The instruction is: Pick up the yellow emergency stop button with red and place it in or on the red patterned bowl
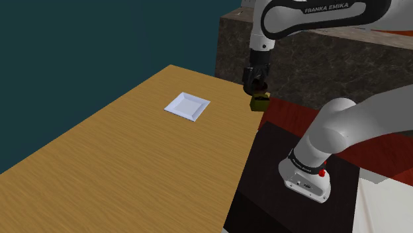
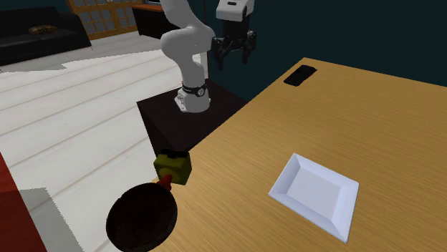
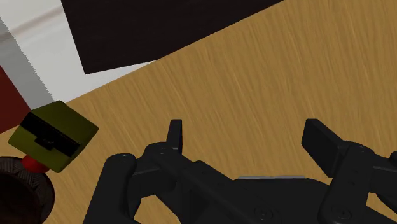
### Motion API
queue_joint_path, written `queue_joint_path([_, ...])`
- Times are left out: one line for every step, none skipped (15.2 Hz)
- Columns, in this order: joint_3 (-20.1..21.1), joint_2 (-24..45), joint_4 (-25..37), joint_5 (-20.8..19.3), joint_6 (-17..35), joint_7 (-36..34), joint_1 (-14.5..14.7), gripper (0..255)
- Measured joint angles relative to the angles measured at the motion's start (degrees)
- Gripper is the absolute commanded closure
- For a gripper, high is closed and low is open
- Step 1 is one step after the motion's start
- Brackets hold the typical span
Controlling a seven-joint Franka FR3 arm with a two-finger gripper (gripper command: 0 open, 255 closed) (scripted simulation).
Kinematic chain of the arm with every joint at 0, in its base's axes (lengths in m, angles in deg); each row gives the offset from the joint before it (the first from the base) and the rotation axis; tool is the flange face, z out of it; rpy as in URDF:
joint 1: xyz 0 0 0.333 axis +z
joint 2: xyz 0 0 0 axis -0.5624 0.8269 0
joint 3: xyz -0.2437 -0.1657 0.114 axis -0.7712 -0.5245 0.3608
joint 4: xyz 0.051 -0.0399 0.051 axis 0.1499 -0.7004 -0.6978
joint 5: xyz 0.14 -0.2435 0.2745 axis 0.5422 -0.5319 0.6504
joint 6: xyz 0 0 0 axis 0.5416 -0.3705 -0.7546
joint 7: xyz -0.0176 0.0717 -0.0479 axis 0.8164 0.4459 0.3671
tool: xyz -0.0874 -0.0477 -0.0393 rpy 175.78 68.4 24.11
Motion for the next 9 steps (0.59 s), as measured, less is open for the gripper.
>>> queue_joint_path([-0.2,0.7,-0.8,-0.7,1.8,-0.4,-0.7,0])
queue_joint_path([-0.5,2.3,-0.9,-1.4,3.8,-0.7,-1.4,0])
queue_joint_path([-0.8,3.4,-1.5,-2.2,5.8,-1.0,-2.2,0])
queue_joint_path([-0.8,4.5,-2.0,-2.7,7.8,-1.7,-2.7,0])
queue_joint_path([-1.5,5.9,-1.9,-3.7,9.5,-1.7,-3.7,0])
queue_joint_path([-1.7,7.2,-2.0,-4.5,11.2,-2.2,-4.5,0])
queue_joint_path([-1.6,8.7,-2.6,-4.9,13.6,-3.1,-4.9,0])
queue_joint_path([-2.0,9.6,-2.7,-5.7,15.1,-3.6,-5.7,0])
queue_joint_path([-2.4,11.2,-2.8,-6.6,17.0,-3.9,-6.6,0])
